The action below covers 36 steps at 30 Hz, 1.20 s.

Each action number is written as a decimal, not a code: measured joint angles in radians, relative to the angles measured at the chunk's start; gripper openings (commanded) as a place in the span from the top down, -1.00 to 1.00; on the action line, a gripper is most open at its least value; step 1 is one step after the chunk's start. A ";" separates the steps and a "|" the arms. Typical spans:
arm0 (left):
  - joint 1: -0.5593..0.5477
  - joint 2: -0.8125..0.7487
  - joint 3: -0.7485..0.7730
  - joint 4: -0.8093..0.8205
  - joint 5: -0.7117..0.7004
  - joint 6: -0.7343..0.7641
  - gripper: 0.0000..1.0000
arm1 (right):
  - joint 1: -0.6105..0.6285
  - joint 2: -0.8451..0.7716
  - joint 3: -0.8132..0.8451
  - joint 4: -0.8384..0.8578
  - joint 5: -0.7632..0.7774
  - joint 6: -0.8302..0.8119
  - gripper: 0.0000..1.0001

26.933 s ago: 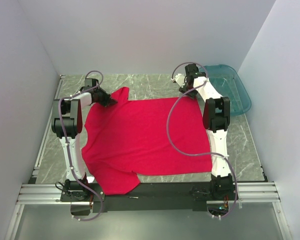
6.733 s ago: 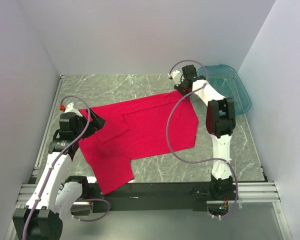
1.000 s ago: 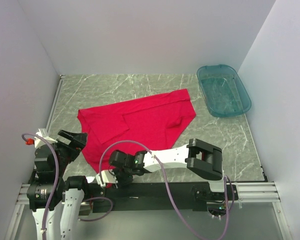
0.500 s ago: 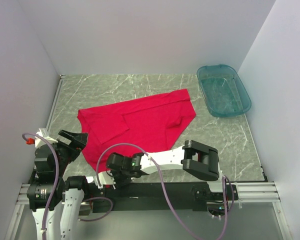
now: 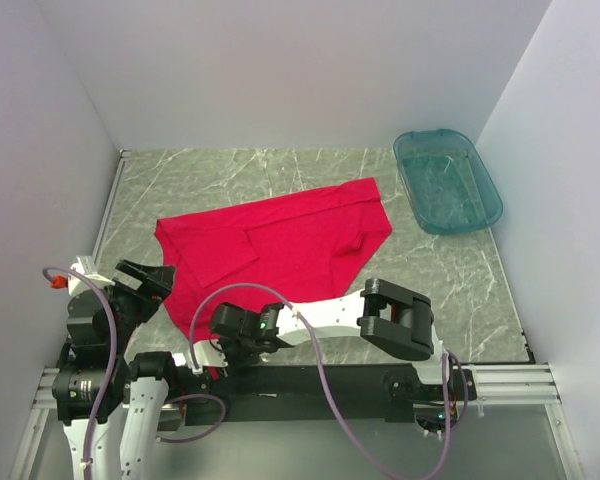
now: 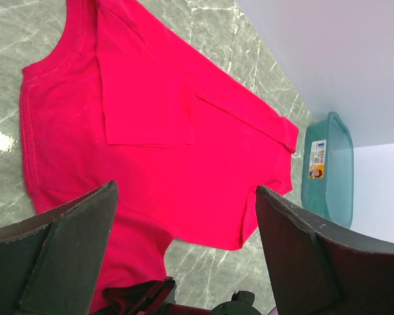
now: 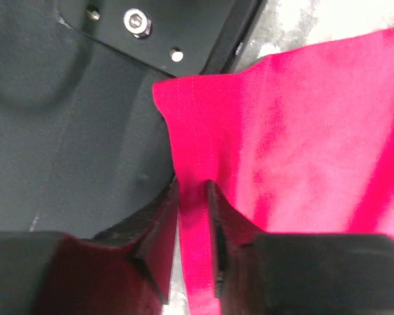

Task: Fold and stack the t-shirts
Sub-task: Fold the tshirt

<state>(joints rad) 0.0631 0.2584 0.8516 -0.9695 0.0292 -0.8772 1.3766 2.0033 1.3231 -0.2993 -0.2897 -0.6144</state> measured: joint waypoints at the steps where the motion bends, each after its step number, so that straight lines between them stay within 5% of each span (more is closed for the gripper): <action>1: 0.000 0.000 0.000 0.000 0.000 0.000 -0.82 | 0.000 0.000 0.000 0.001 -0.004 0.001 0.48; 8: 0.000 -0.002 0.000 0.000 0.002 0.000 -0.81 | -0.023 0.000 0.000 0.019 -0.005 0.022 0.94; 20: 0.000 -0.039 -0.069 0.009 0.088 -0.012 -0.74 | -0.184 -0.004 0.001 -0.026 -0.150 0.065 1.00; 36: 0.000 -0.055 -0.318 0.089 0.380 -0.053 -0.54 | -0.373 -0.038 0.113 -0.107 -0.380 0.178 1.00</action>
<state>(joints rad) 0.0631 0.2039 0.5339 -0.8806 0.4095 -0.9306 1.0035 1.9656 1.4364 -0.4061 -0.6693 -0.4366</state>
